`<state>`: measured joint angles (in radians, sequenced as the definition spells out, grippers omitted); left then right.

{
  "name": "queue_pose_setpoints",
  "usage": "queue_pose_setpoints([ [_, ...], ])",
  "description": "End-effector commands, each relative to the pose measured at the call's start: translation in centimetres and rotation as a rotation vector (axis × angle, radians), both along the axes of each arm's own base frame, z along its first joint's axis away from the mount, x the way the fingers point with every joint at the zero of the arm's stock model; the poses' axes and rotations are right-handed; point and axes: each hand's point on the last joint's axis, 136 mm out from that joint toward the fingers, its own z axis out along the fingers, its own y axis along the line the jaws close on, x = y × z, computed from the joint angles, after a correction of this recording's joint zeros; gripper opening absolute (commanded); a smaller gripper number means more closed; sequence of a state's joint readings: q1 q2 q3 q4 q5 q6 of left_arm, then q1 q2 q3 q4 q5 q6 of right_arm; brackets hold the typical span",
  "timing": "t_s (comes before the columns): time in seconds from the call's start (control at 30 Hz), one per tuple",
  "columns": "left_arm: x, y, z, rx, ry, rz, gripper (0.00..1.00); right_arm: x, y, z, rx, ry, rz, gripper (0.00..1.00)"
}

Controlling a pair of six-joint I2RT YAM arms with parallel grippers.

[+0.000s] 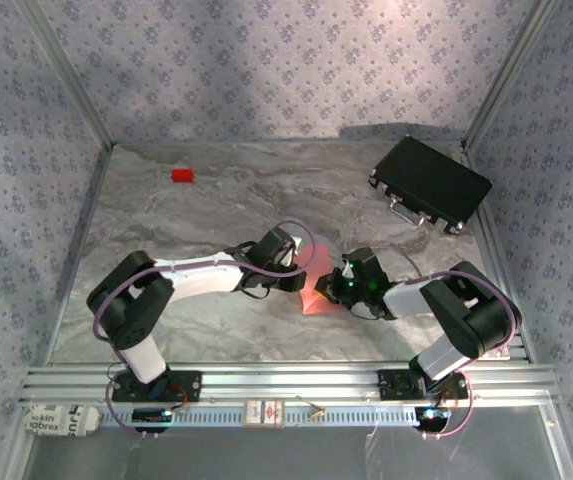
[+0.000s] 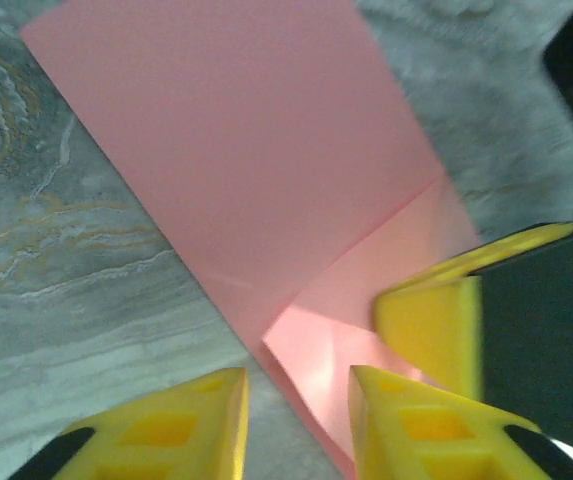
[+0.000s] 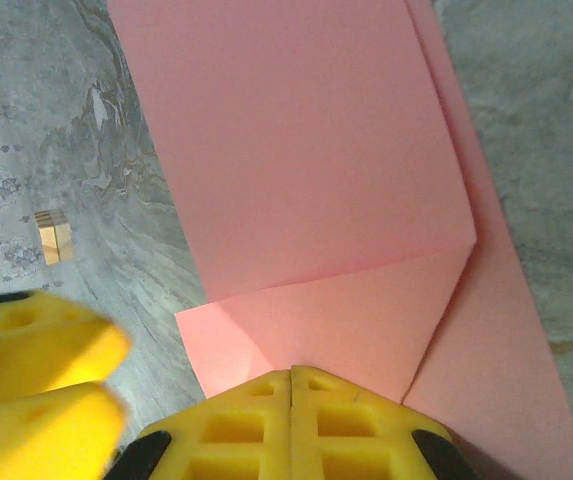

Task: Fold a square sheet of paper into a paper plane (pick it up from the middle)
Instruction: Fold the triangle a second time at the center of the table.

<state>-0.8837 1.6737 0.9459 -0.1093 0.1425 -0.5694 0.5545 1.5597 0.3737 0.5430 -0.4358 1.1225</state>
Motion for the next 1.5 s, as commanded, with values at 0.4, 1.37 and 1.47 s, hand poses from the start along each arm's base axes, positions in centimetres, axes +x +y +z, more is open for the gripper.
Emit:
queue_pose_setpoints([
  [0.4,-6.0,-4.4,1.9,-0.267,0.38,-0.062,0.08,-1.6,-1.7,-2.4,-0.096,0.087,-0.033,0.0],
  [1.37,-7.4,-3.3,-4.3,-0.127,0.482,-0.018,0.1,-1.7,-2.0,-2.2,-0.103,0.084,-0.032,0.0],
  [1.47,-7.8,-2.7,-4.8,-0.1,0.484,-0.018,0.1,-1.8,-2.0,-2.3,-0.103,0.085,-0.032,0.0],
])
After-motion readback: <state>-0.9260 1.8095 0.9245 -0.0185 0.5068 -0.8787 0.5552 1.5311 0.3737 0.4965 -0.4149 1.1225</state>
